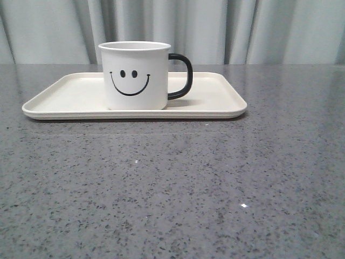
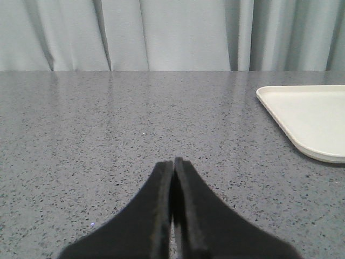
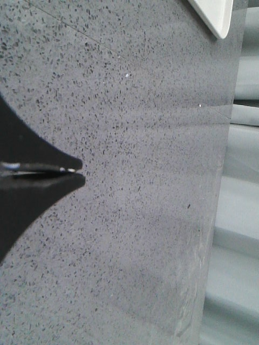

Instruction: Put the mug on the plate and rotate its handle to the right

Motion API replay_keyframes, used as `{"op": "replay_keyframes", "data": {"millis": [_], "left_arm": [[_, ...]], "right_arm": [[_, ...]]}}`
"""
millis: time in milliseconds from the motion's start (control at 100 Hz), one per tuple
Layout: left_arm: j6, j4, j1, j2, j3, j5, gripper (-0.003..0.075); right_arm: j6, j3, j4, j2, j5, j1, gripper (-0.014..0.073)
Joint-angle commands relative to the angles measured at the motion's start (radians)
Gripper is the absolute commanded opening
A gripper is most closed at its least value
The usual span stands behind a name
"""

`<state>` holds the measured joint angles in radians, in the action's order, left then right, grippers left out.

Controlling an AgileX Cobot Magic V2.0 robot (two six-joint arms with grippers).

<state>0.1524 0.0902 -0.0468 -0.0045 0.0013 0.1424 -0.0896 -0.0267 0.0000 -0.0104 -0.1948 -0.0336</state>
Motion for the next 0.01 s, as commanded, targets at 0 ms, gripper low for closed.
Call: {"op": "replay_keyframes", "data": {"millis": [0], "left_arm": [[0.006, -0.003, 0.000, -0.028, 0.009, -0.081, -0.0020]], "right_arm": [[0.003, -0.002, 0.000, -0.021, 0.078, -0.006, -0.0066]]}}
